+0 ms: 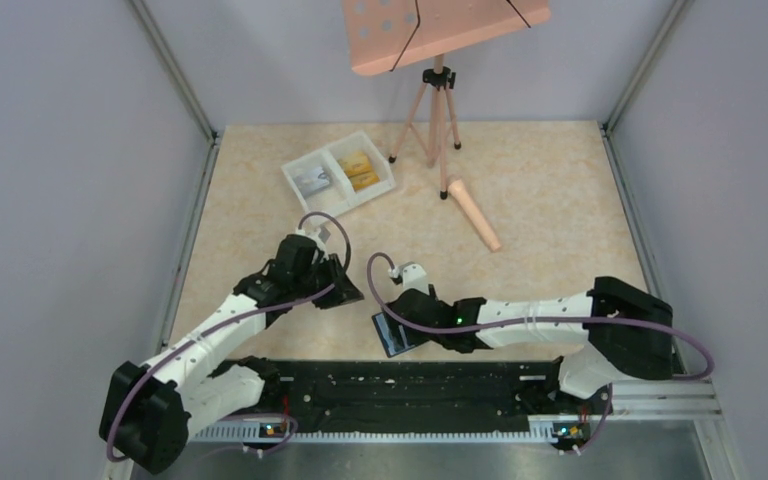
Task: Take the credit cards out of the card holder
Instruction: Remove the credit card from the card holder.
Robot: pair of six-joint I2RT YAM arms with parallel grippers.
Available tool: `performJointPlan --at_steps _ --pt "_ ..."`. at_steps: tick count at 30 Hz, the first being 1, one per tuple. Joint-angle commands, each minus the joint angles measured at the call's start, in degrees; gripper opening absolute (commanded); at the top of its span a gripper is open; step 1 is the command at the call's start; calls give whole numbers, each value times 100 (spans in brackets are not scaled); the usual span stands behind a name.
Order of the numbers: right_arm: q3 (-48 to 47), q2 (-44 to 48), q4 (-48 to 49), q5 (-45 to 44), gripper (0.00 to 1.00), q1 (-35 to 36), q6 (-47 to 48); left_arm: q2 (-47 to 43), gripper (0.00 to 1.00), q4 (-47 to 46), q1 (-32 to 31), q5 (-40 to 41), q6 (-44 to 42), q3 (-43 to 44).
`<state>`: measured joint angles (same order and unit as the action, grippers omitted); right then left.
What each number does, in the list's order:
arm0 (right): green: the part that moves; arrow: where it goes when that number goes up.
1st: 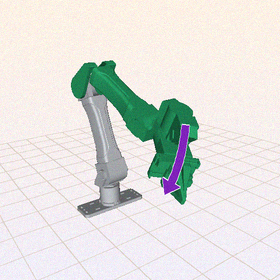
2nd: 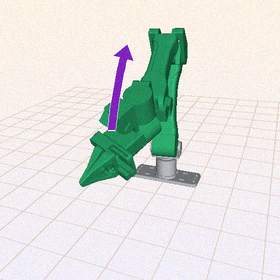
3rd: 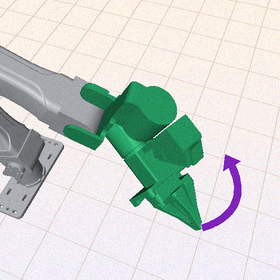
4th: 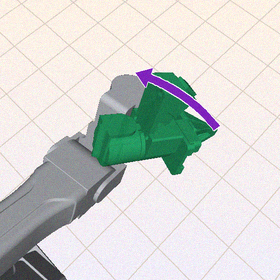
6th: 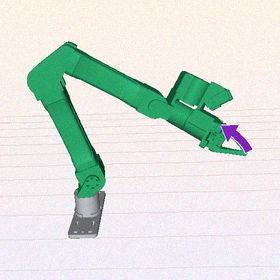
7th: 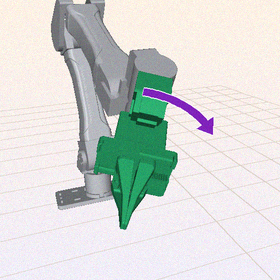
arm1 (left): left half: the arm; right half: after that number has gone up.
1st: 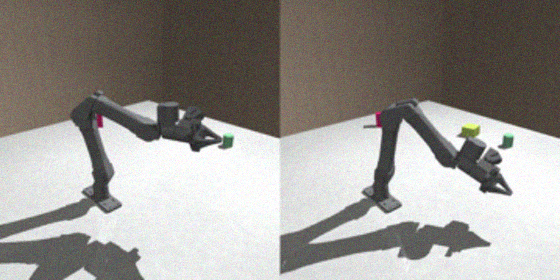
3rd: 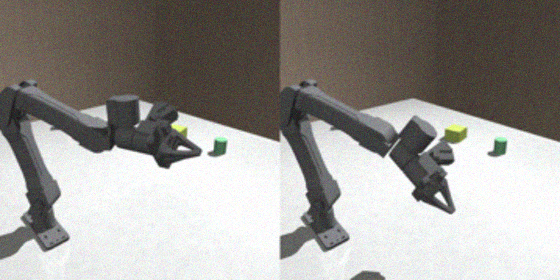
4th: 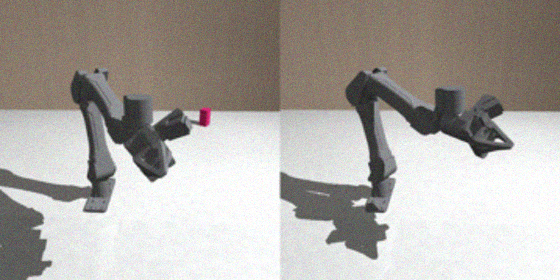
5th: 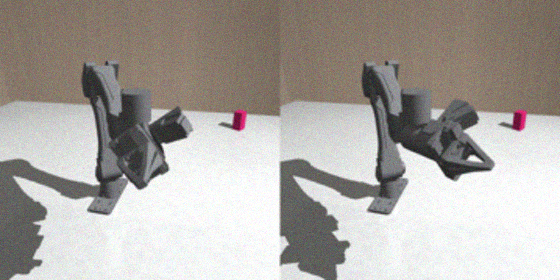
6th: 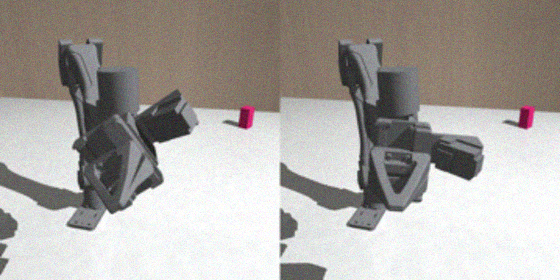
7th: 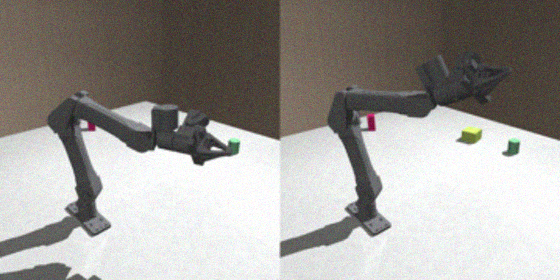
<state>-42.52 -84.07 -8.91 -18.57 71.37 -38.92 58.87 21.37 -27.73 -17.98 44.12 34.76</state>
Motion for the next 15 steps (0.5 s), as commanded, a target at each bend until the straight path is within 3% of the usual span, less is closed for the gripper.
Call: performJointPlan --at_steps 1,10,15 --pt "-394 -318 -227 -450 71 166 19 -428 29 -57 22 -210 418 -456" --pt "-423 -656 -318 -785 55 201 -92 -396 26 -742 13 -702 768 -967" --pt "-190 -449 1 -764 40 198 -240 -115 23 -1330 -39 -947 932 -1165"
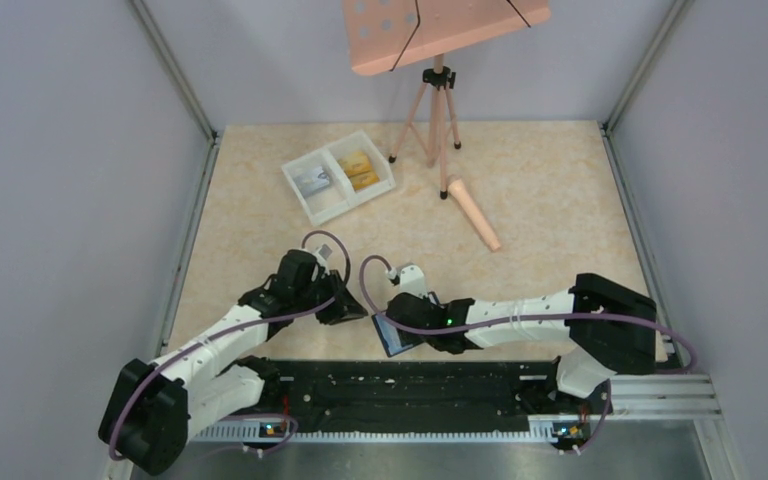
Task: Take the credit cards out of the card holder
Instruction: Remove the credit card from the card holder.
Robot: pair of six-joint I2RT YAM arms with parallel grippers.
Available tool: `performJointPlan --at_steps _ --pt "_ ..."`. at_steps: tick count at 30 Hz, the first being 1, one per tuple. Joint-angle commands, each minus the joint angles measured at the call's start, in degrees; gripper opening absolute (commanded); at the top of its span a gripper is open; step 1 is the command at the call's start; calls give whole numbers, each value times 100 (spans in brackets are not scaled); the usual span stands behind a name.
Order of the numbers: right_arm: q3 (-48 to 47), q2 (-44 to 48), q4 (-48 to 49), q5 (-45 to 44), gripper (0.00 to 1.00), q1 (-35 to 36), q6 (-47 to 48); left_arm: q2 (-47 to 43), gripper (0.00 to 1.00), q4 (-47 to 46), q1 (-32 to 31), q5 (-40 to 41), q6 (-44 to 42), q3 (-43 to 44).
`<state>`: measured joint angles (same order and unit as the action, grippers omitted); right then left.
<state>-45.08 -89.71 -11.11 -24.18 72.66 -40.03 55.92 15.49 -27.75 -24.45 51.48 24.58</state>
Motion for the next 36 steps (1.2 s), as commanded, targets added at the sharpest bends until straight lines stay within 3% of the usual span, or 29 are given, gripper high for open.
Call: performJointPlan --at_steps 1,6,16,30,36 --pt "111 157 309 -178 37 71 -156 231 23 -845 -64 -332 215 -166" --pt "348 316 615 -102 24 30 -278 642 21 -1337 -217 -409 256 -176" --pt "969 771 1554 365 19 -256 -519 1689 11 -2068 -551 -334 337 7" --pt "1617 1157 2477 893 19 -517 -733 2627 8 -2502 -837 -113 398 255" --pt "1805 1408 2633 1021 30 -626 -885 2801 8 -2581 -921 -96 413 235"
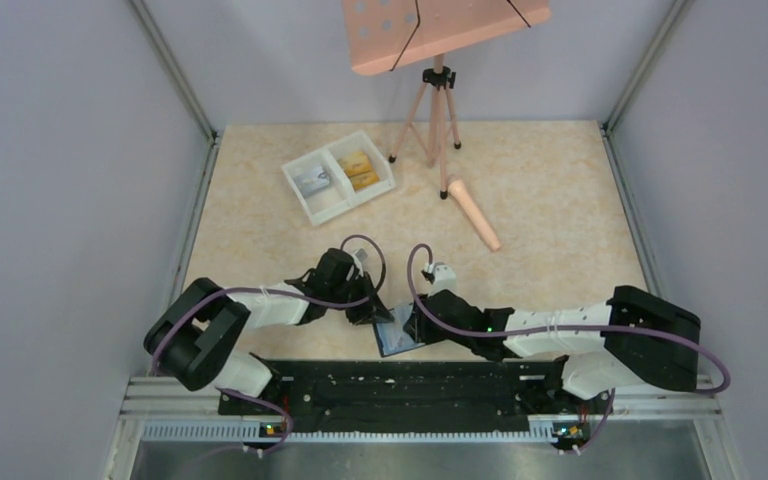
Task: Take the credit cards out of the card holder
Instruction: Remove the credit card from the card holder.
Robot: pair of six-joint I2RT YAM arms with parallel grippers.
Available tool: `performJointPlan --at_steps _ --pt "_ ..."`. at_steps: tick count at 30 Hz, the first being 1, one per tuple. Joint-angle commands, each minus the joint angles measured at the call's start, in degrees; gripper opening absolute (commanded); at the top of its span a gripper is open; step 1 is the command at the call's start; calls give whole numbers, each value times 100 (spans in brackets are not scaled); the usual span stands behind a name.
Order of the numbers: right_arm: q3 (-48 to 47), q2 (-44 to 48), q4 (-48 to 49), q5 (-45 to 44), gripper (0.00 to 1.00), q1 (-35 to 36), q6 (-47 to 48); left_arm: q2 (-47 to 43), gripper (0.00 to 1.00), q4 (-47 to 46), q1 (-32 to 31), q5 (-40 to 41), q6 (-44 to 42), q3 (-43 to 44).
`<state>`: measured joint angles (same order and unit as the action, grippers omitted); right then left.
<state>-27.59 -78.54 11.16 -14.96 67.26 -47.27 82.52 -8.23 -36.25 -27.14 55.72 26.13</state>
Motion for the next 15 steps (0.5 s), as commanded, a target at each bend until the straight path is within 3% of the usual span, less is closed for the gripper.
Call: performJointPlan --at_steps 1,5,15 --pt "65 342 374 93 31 -95 -175 155 8 -228 -81 173 -3 65" --pt "28 484 223 105 33 -117 -180 196 8 -311 -125 125 29 67" --pt "-290 986 -654 -57 49 -119 -144 157 8 -780 -333 -280 375 148"
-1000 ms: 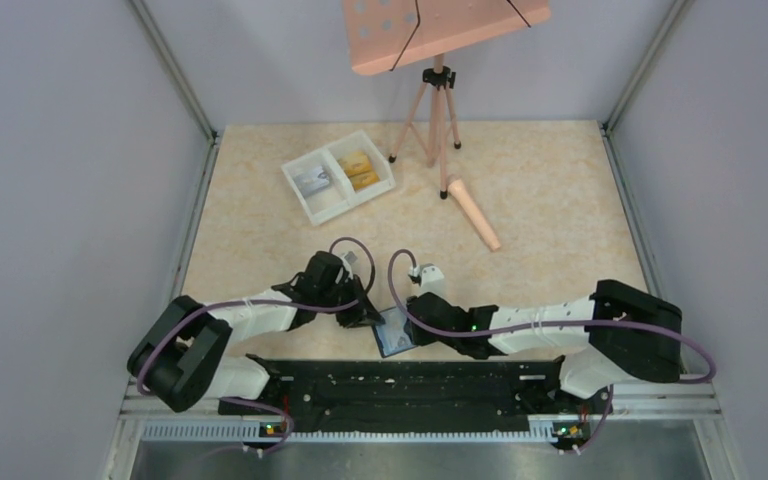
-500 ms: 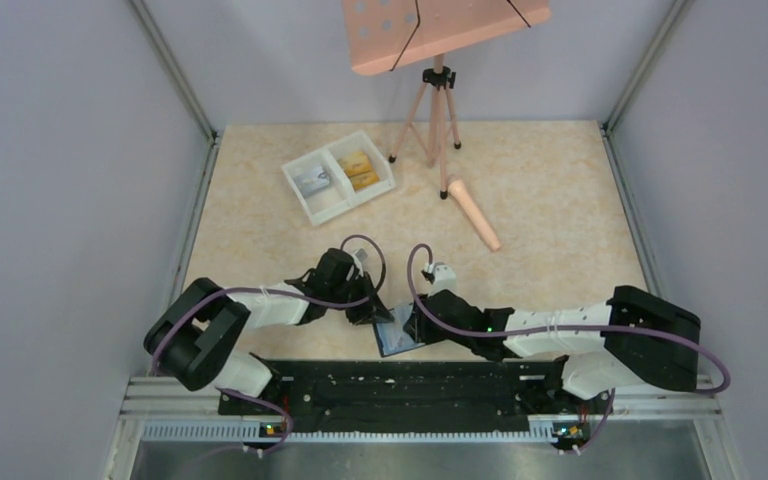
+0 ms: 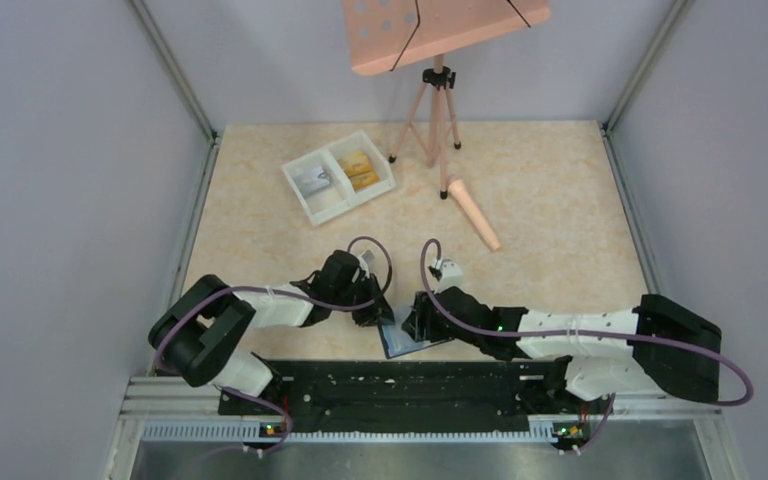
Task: Take the credit cards out of the card holder
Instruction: Remove the credit card from the card holder.
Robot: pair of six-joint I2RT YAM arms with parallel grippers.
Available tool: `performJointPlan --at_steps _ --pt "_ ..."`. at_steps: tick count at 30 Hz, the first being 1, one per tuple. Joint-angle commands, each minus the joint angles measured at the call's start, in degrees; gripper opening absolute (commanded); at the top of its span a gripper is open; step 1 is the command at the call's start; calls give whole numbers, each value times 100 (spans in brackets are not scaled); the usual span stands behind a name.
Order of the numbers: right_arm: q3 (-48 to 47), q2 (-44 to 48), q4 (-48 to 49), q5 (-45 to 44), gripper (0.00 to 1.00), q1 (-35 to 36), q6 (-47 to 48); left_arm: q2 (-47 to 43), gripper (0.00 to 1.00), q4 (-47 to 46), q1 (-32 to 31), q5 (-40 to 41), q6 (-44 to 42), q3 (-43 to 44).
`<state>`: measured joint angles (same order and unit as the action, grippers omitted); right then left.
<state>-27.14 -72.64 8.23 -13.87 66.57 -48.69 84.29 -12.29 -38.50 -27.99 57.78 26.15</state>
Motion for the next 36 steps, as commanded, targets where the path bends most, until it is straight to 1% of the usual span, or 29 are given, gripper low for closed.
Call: performJointPlan --at_steps 1,4,7,10,12,15,19,21,25,28,32,36 --pt "-355 496 -471 -219 50 -55 11 -26 8 -423 -125 -236 203 163" --pt "-395 811 -764 -324 52 -48 130 -28 8 -509 -210 -318 276 265" --pt "-421 1057 -999 -379 52 -56 220 35 8 -583 -290 -339 278 393" --pt "-387 1233 -1015 -264 45 -49 325 231 9 -722 -348 -343 270 522" --pt "-351 1314 -913 -71 41 -56 399 464 9 -986 -372 -401 316 602" --pt "-339 1300 -700 232 37 -54 509 804 9 -1466 -394 -550 526 647" --pt "-313 1191 -502 450 34 -54 544 1001 9 -1574 -395 -575 565 696" --pt "-310 1096 -489 472 34 -55 521 883 9 -1350 -395 -476 428 749" --pt "-265 882 -515 370 34 -53 467 479 9 -351 -379 -85 35 964" --pt "-217 781 -456 385 34 -81 458 96 9 247 -328 239 -109 1003" --pt "-40 572 -243 617 33 -238 398 -445 9 668 -194 522 -92 833" --pt "182 384 8 816 33 -412 360 -852 10 1159 -167 640 -142 747"
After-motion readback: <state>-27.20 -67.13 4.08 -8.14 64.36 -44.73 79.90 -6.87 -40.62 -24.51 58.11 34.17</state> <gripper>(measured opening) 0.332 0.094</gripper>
